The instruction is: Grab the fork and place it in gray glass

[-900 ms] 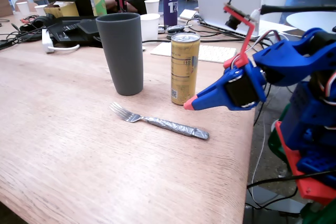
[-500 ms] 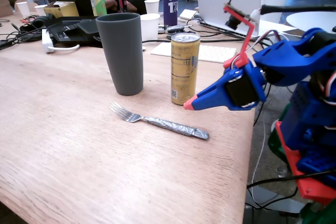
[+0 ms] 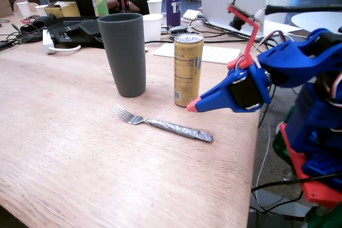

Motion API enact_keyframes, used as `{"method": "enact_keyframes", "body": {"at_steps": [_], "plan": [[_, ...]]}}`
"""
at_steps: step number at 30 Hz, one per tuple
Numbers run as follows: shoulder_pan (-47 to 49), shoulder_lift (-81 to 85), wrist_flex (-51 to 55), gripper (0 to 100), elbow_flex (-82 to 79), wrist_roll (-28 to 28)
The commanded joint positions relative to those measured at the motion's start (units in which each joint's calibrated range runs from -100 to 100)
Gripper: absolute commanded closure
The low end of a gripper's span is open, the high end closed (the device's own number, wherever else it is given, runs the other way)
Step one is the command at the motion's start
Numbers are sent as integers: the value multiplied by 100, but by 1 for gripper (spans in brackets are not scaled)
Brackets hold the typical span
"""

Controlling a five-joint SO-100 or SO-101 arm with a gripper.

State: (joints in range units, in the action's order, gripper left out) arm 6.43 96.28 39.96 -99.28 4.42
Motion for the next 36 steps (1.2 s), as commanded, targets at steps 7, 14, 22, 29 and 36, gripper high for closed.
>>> {"method": "enact_keyframes", "body": {"at_steps": [7,14,22,29,36], "plan": [[-34,89,-22,100,-34,0],[-17,97,-22,100,-34,-49],[-102,97,-6,100,-34,-5],[-1,-2707,35,100,2608,0],[-1,-5932,2186,100,6195,10]]}}
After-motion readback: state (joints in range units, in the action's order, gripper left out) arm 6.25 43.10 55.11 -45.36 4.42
